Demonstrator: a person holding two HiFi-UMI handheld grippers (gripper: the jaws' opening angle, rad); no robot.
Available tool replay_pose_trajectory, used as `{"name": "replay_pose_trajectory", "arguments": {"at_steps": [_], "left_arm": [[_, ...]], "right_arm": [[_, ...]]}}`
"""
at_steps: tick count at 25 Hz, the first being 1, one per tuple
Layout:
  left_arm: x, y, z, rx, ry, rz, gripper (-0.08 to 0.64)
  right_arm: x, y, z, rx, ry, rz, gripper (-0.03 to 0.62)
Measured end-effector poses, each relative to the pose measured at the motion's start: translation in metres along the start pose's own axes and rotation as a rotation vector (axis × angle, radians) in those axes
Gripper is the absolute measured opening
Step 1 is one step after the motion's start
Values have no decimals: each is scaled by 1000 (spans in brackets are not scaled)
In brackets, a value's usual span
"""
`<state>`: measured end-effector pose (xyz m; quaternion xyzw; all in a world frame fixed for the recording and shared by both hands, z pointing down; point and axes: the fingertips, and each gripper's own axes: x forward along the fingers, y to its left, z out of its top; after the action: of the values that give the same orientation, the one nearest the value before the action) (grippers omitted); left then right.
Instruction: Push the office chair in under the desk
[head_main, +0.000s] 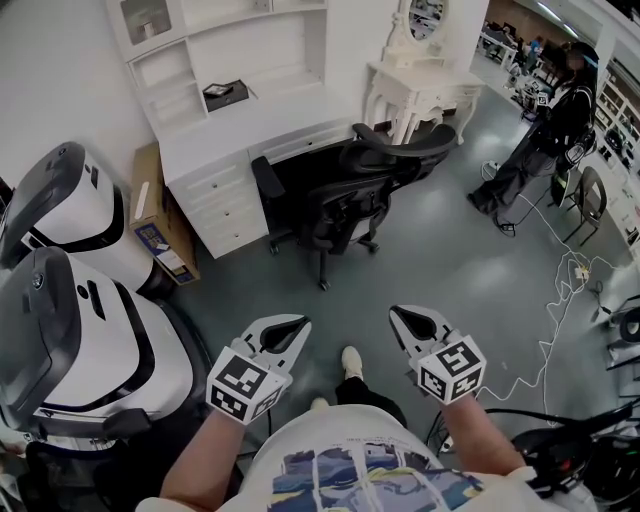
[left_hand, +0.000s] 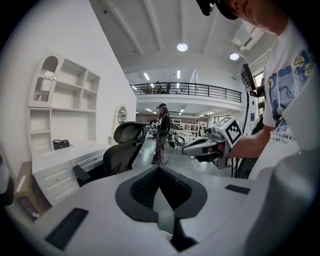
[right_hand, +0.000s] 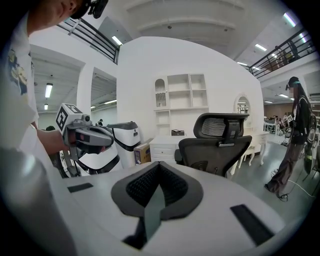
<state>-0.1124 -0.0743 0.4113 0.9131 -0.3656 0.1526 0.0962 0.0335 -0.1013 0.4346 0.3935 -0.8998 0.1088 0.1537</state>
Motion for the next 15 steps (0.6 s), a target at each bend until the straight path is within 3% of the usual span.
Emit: {"name": "replay_pose_trajectory", "arguments": {"at_steps": [15], "left_arm": [[-12,-9,-4,-1,-8,-8,14]], "right_arm": [[-5,16,2,-4,-10,11,25]]}}
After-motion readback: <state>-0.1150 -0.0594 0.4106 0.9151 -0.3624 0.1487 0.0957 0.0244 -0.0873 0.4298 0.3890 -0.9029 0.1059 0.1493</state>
